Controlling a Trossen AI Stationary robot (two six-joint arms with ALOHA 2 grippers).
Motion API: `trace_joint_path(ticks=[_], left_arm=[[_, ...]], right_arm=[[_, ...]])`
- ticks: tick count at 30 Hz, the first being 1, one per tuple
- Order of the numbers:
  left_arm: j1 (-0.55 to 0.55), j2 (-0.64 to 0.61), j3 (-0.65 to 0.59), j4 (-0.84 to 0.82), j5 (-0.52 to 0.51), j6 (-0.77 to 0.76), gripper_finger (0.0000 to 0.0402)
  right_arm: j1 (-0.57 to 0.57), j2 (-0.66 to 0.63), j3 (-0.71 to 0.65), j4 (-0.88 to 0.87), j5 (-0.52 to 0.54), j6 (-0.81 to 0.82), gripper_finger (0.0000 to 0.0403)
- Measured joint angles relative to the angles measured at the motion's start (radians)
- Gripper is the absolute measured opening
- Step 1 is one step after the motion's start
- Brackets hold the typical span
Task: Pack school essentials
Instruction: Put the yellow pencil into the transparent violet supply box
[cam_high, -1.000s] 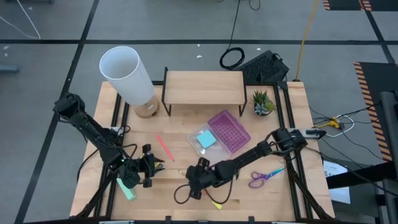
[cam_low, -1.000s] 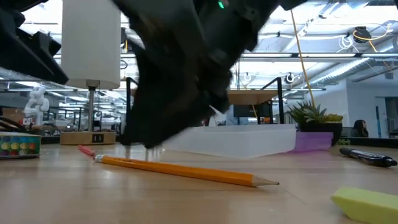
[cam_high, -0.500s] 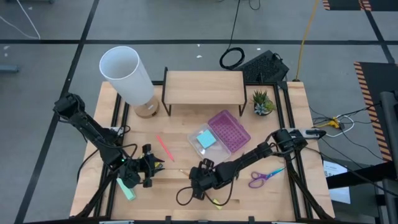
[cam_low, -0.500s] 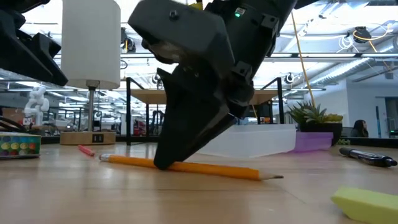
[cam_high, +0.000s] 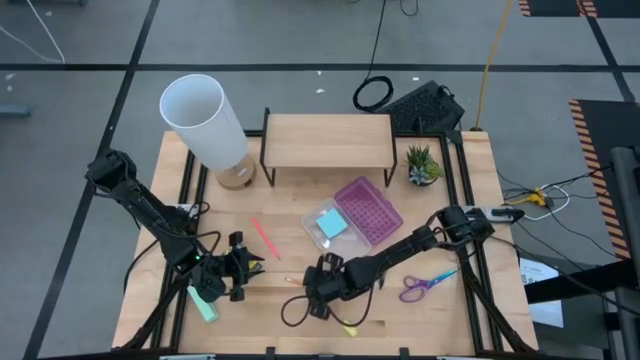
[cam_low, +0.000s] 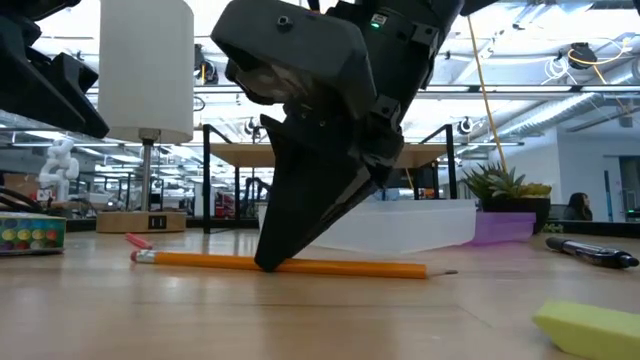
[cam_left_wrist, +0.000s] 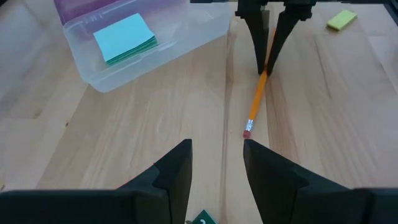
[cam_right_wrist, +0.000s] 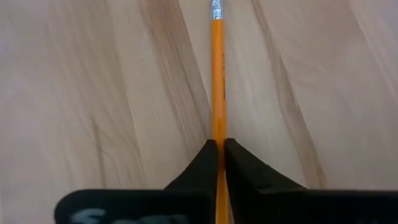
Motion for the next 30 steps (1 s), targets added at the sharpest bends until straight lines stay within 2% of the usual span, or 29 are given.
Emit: trace_joint_path(ticks=[5, 14, 18, 20, 26, 30], left_arm=[[0.0, 0.0, 0.0, -0.001, 0.0, 0.0, 0.015], [0.0, 0.0, 0.0, -0.005, 0.0, -0.005, 0.015], [0.0, 0.0, 0.0, -0.007, 0.006, -0.015, 0.015], [0.0, 0.0, 0.0, -0.008, 0.024, -0.017, 0.015], [-0.002, 0.0, 0.0, -0.019, 0.033, -0.019, 0.015], [-0.004, 0.0, 0.0, -0.024, 0.028, -0.019, 0.015]], right_arm=[[-0.02, -0.104, -0.01, -0.045, 0.001, -0.026, 0.0007], [-0.102, -0.34, -0.004, -0.172, 0.193, -0.03, 0.0007], [-0.15, -0.359, -0.007, -0.226, 0.255, 0.011, 0.0008], [-0.166, -0.343, -0.044, -0.208, 0.242, 0.048, 0.0008], [-0.212, -0.341, -0.226, -0.045, 0.103, 0.173, 0.0008], [-0.237, -0.346, -0.326, 0.064, 0.047, 0.209, 0.0008]])
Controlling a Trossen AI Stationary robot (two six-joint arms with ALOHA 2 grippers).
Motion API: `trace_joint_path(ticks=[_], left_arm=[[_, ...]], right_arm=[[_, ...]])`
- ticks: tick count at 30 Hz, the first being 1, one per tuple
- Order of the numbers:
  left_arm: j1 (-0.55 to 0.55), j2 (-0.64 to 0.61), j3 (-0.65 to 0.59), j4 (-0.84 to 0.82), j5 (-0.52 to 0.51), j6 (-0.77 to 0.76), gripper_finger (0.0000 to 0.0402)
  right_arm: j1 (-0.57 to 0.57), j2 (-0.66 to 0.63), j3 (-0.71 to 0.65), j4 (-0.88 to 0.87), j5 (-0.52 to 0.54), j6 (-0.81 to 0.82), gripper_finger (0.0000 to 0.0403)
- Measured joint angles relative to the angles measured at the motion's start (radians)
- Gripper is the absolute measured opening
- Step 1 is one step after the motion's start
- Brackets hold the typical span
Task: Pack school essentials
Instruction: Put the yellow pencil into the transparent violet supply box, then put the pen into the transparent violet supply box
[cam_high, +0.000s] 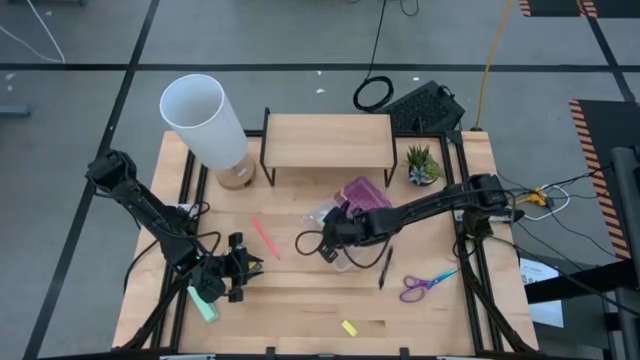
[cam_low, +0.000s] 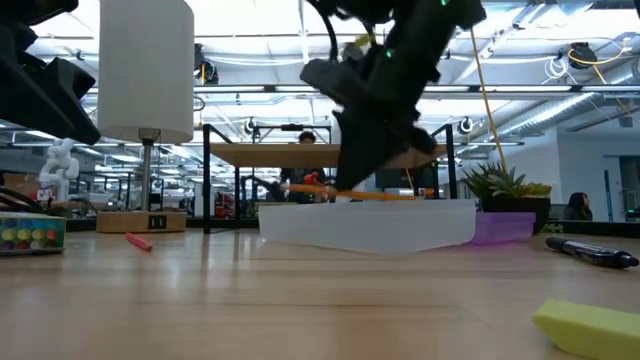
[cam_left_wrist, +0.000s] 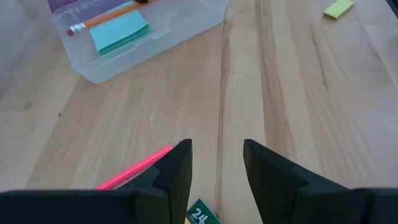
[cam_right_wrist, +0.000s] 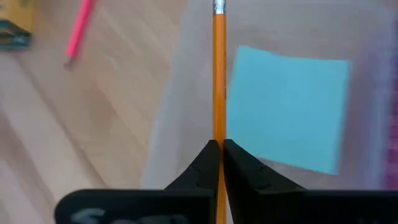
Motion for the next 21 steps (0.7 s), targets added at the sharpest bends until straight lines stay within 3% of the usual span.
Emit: trace_joint_path(ticks=[4, 8, 17, 21], left_arm=[[0.0, 0.0, 0.0, 0.001, -0.003, 0.0, 0.015], [0.0, 0.0, 0.0, 0.001, -0.007, 0.0, 0.015], [0.0, 0.0, 0.0, 0.003, -0.01, -0.001, 0.015], [0.0, 0.0, 0.0, 0.003, -0.011, -0.003, 0.015]], right_arm=[[-0.005, -0.002, -0.098, 0.17, -0.089, -0.007, 0.0009], [-0.006, -0.003, -0.171, 0.283, -0.114, -0.001, 0.0016], [-0.007, -0.029, -0.192, 0.297, -0.111, -0.019, 0.0131], [-0.002, -0.093, -0.192, 0.273, -0.079, -0.028, 0.0157]])
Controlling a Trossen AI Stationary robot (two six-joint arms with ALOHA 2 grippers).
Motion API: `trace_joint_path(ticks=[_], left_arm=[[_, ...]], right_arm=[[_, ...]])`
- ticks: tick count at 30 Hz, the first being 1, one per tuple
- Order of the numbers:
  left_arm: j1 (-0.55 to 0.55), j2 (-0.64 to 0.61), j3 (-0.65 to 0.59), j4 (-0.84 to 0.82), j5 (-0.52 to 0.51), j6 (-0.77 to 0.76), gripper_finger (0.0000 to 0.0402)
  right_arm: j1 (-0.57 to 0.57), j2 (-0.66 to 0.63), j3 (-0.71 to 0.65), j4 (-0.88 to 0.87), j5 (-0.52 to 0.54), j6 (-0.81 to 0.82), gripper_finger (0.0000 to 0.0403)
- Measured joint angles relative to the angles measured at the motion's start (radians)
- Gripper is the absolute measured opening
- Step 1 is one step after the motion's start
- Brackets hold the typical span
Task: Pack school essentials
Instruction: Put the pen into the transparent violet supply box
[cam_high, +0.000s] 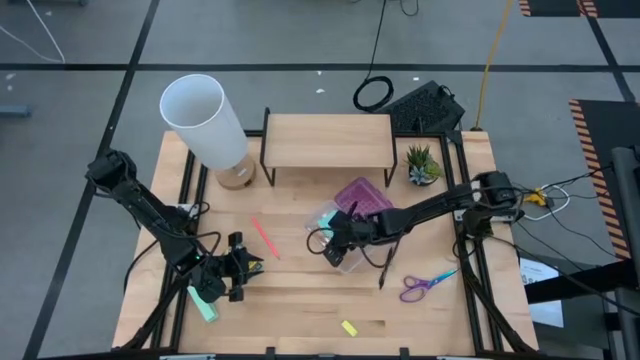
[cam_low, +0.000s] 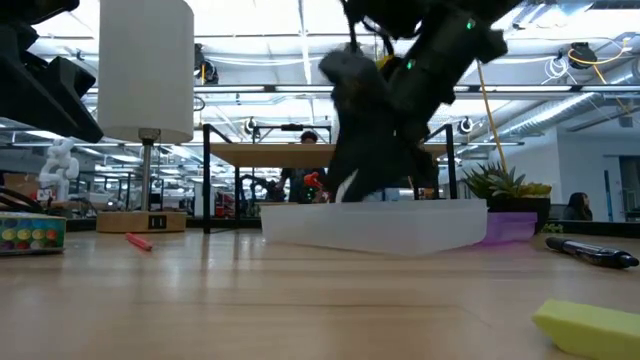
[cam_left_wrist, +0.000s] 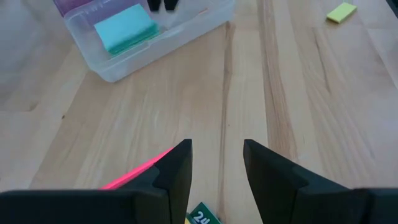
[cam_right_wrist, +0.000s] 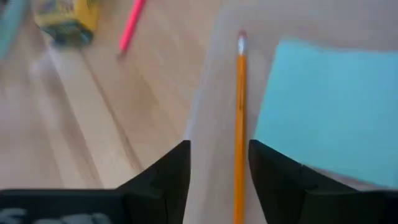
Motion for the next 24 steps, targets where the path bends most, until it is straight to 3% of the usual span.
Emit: trace_joint_path(ticks=[4, 8, 17, 24], left_arm=[[0.0, 0.0, 0.0, -0.012, -0.054, -0.004, 0.015], [0.0, 0.0, 0.0, -0.031, -0.093, -0.013, 0.015], [0.001, 0.0, 0.0, -0.032, -0.121, -0.028, 0.015], [0.001, 0.0, 0.0, -0.031, -0.121, -0.027, 0.015]], right_arm=[[0.053, -0.091, 0.002, -0.037, 0.082, -0.033, 0.015], [0.145, -0.161, 0.039, -0.157, 0.144, -0.169, 0.0139], [0.386, -0.2, 0.076, -0.479, 0.15, -0.696, 0.0138], [0.425, -0.194, 0.002, -0.617, 0.146, -0.954, 0.0145]])
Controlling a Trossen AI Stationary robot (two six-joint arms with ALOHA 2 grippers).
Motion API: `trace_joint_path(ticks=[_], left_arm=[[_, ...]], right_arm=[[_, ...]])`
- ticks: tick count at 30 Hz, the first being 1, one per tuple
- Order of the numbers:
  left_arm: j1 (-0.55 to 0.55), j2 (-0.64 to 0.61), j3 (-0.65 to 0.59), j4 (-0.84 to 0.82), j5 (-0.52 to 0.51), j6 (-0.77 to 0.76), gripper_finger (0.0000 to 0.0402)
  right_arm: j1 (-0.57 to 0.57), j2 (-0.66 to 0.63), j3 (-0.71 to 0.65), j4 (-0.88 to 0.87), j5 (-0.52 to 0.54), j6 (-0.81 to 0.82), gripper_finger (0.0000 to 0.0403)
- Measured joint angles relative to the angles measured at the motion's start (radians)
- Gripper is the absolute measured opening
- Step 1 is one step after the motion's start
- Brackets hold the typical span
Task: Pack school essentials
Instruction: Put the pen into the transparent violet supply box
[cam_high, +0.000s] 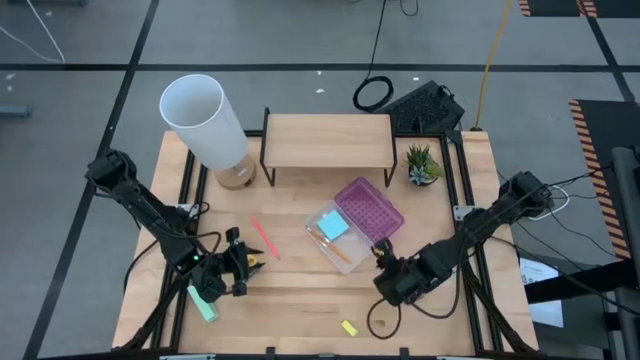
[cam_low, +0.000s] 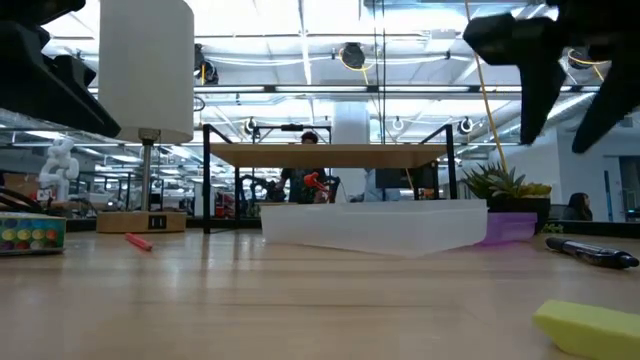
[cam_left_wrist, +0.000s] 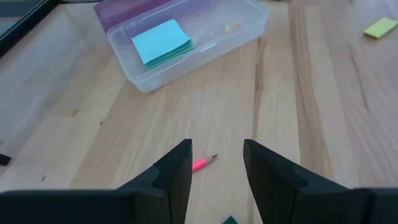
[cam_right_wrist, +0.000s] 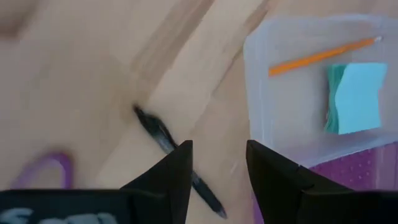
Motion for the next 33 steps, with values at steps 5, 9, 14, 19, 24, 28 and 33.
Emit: trace_joint_path(ticks=[5, 9, 14, 19, 24, 28, 33], left_arm=[[0.0, 0.0, 0.0, -0.001, -0.006, 0.012, 0.015], [0.006, 0.0, 0.0, -0.001, -0.009, 0.027, 0.015], [0.013, 0.0, 0.0, 0.0, -0.008, 0.022, 0.015], [0.013, 0.0, 0.0, 0.001, -0.003, 0.018, 0.015], [0.013, 0.0, 0.0, -0.001, -0.001, 0.01, 0.015], [0.013, 0.0, 0.0, -0.001, 0.007, 0.008, 0.015], [0.012, 0.0, 0.0, -0.006, 0.019, 0.006, 0.015]], right_arm=[[-0.032, 0.028, -0.019, -0.019, -0.074, -0.112, 0.0145], [-0.047, 0.094, -0.021, -0.04, -0.133, -0.198, 0.0145], [-0.05, 0.169, -0.021, -0.039, -0.131, -0.3, 0.0146], [-0.063, 0.2, -0.02, -0.042, -0.132, -0.252, 0.0145], [-0.089, 0.206, -0.019, -0.034, -0.219, -0.201, 0.0115], [-0.114, 0.206, -0.019, -0.029, -0.295, -0.141, 0.0066], [-0.131, 0.206, -0.019, -0.014, -0.315, -0.046, 0.0018]])
